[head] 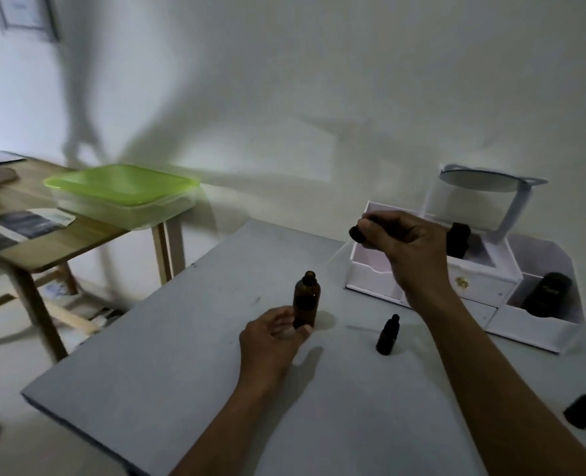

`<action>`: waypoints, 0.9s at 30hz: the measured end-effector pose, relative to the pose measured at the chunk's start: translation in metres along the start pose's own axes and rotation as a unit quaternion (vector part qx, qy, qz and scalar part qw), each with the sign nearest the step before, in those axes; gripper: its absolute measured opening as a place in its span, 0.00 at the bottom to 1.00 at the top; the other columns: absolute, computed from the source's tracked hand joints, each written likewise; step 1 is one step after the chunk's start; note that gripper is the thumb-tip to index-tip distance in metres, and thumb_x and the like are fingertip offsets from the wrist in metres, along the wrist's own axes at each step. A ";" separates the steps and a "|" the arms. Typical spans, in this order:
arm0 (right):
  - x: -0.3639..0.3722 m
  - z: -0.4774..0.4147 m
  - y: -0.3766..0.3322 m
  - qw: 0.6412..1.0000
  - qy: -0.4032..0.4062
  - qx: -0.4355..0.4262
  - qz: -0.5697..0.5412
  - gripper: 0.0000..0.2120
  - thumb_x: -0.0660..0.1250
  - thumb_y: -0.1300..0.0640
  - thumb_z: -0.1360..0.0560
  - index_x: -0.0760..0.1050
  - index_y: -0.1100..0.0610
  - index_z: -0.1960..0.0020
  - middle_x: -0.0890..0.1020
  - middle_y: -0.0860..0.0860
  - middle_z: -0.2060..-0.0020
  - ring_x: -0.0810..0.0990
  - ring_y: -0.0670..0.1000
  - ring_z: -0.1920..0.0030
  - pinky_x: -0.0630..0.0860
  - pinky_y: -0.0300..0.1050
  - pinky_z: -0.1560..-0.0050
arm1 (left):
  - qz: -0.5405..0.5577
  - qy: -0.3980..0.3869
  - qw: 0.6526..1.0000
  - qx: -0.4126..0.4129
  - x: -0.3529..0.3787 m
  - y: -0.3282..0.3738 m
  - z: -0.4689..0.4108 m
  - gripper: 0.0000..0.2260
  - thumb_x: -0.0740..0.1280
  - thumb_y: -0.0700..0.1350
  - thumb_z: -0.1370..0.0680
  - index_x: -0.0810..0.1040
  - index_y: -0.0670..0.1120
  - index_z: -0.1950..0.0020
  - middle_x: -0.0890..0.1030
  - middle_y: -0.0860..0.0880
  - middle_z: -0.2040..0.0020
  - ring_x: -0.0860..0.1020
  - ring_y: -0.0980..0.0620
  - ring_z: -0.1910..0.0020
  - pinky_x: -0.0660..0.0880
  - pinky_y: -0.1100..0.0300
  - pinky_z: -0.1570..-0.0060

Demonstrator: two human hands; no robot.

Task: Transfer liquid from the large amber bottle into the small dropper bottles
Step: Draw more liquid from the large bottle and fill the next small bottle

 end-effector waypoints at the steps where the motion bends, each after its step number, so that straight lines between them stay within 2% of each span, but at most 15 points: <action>1: 0.004 -0.003 0.001 1.000 -0.001 0.001 -0.006 0.06 0.75 0.60 0.27 0.85 0.49 0.54 0.88 0.51 0.60 0.88 0.55 0.54 0.83 0.60 0.46 | -0.008 0.010 1.000 0.002 -0.002 0.000 -0.004 0.21 0.79 0.44 0.34 0.81 0.48 0.43 0.83 0.52 0.49 0.81 0.58 0.52 0.76 0.65 0.48; 6: 0.017 -0.011 0.005 1.000 -0.007 0.000 -0.001 0.06 0.76 0.60 0.27 0.85 0.49 0.55 0.88 0.52 0.60 0.88 0.56 0.54 0.83 0.60 0.46 | -0.034 0.018 0.999 0.018 -0.002 0.000 -0.018 0.28 0.80 0.48 0.36 0.79 0.49 0.38 0.82 0.52 0.45 0.80 0.57 0.49 0.75 0.62 0.44; 9: 0.023 -0.013 0.010 1.000 -0.019 -0.002 0.018 0.05 0.76 0.60 0.27 0.85 0.50 0.55 0.88 0.51 0.61 0.88 0.56 0.55 0.83 0.59 0.47 | -0.040 0.016 0.999 0.029 0.001 0.001 -0.022 0.29 0.81 0.48 0.38 0.79 0.48 0.38 0.82 0.52 0.45 0.80 0.58 0.49 0.74 0.65 0.45; 13: 0.033 -0.012 0.019 0.997 -0.041 -0.003 0.070 0.03 0.76 0.58 0.27 0.85 0.52 0.54 0.88 0.48 0.63 0.87 0.47 0.59 0.83 0.49 0.51 | -0.062 0.000 0.997 0.042 0.008 0.003 -0.026 0.31 0.81 0.50 0.37 0.78 0.48 0.36 0.81 0.53 0.43 0.79 0.60 0.49 0.70 0.72 0.51; 15: 0.039 -0.011 0.023 0.994 -0.054 -0.003 0.091 0.03 0.76 0.57 0.27 0.85 0.53 0.53 0.88 0.47 0.63 0.86 0.44 0.59 0.82 0.47 0.52 | -0.077 -0.005 0.996 0.050 0.011 0.005 -0.028 0.31 0.80 0.51 0.36 0.77 0.49 0.35 0.81 0.54 0.41 0.78 0.60 0.48 0.68 0.76 0.54; 19: 0.052 -0.010 0.038 0.990 -0.080 0.011 0.117 0.05 0.76 0.56 0.27 0.86 0.55 0.53 0.88 0.46 0.63 0.86 0.43 0.59 0.83 0.49 0.51 | -0.093 -0.001 0.993 0.071 0.014 0.010 -0.031 0.25 0.79 0.48 0.33 0.79 0.49 0.37 0.82 0.53 0.43 0.78 0.59 0.50 0.68 0.78 0.56; 21: 0.057 -0.009 0.045 0.988 -0.090 0.015 0.129 0.05 0.77 0.56 0.27 0.86 0.56 0.53 0.88 0.46 0.64 0.86 0.42 0.60 0.82 0.46 0.51 | -0.087 -0.001 0.994 0.073 0.014 0.010 -0.032 0.24 0.78 0.47 0.33 0.79 0.49 0.38 0.82 0.53 0.44 0.79 0.58 0.50 0.70 0.76 0.53; 24: 0.064 -0.004 0.059 0.985 -0.105 0.027 0.137 0.04 0.77 0.57 0.28 0.86 0.57 0.54 0.88 0.47 0.63 0.86 0.43 0.61 0.81 0.40 0.52 | -0.070 -0.002 0.995 0.067 0.013 0.009 -0.031 0.23 0.79 0.46 0.33 0.80 0.49 0.39 0.83 0.54 0.45 0.80 0.57 0.49 0.75 0.65 0.45; 27: 0.068 0.002 0.073 0.980 -0.111 0.039 0.160 0.03 0.77 0.56 0.28 0.86 0.53 0.55 0.87 0.45 0.62 0.85 0.41 0.60 0.78 0.34 0.54 | -0.057 -0.004 0.996 0.069 0.012 0.009 -0.030 0.22 0.79 0.45 0.33 0.81 0.49 0.40 0.83 0.55 0.47 0.80 0.59 0.52 0.73 0.71 0.51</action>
Point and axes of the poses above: each hand's wrist, its own z-axis away from the middle knuckle, its own x-axis out of the palm, y = z × x, the point moved 9 cm from there along -z, towards the middle knuckle
